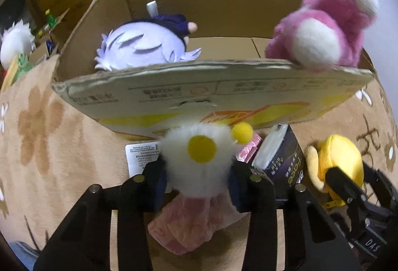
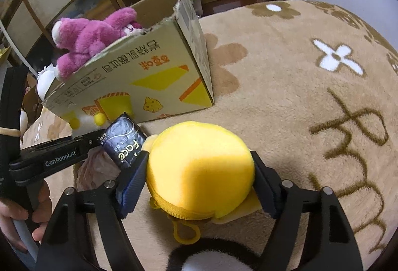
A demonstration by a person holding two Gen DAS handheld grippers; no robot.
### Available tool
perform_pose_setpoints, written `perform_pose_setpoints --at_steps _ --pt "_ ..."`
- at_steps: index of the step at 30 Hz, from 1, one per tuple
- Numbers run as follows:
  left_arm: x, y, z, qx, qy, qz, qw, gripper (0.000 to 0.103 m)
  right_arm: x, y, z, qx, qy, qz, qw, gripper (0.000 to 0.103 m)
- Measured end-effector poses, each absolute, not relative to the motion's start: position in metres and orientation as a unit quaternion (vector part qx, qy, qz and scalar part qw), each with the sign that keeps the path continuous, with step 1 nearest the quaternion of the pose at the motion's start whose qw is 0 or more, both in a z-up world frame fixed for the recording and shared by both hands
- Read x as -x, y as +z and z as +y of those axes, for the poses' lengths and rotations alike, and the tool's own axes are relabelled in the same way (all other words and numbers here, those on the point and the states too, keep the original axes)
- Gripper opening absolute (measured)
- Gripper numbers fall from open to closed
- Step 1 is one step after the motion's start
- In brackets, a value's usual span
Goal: Organize soft objects
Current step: 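Lift the yellow plush with the right gripper while the left grasps the white chick plush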
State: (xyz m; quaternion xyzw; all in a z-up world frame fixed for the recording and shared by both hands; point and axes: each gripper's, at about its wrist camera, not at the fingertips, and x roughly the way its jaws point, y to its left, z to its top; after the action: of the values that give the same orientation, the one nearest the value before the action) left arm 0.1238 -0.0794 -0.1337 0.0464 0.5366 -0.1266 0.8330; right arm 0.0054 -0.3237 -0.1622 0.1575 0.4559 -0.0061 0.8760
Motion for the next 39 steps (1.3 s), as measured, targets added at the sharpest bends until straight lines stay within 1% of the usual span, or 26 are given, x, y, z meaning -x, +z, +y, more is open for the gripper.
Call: perform_pose_setpoints --at_steps 4,16,21,29,37,39 --pt "-0.114 -0.125 -0.084 -0.057 -0.134 0.519 0.842 0.034 0.000 -0.154 -0.320 -0.153 -0.004 0.443 0.883 0.081" --pt "-0.088 -0.087 -0.064 -0.037 -0.113 0.477 0.871 0.034 0.011 -0.119 -0.319 -0.140 0.002 0.384 0.913 0.081" --pt "-0.064 -0.064 -0.064 -0.042 -0.111 0.445 0.887 0.034 0.019 -0.094 -0.316 -0.133 0.011 0.335 0.933 0.081" --pt "-0.042 -0.022 -0.053 -0.036 -0.123 0.399 0.908 0.034 0.029 -0.055 -0.317 -0.132 0.016 0.281 0.950 0.081" --pt "-0.027 0.022 -0.059 -0.080 -0.112 0.322 0.937 0.035 0.032 -0.020 -0.311 -0.105 0.025 0.243 0.964 0.081" --pt "-0.028 0.031 -0.060 -0.082 -0.115 0.313 0.939 0.035 0.028 -0.012 -0.309 -0.095 0.026 0.236 0.967 0.081"
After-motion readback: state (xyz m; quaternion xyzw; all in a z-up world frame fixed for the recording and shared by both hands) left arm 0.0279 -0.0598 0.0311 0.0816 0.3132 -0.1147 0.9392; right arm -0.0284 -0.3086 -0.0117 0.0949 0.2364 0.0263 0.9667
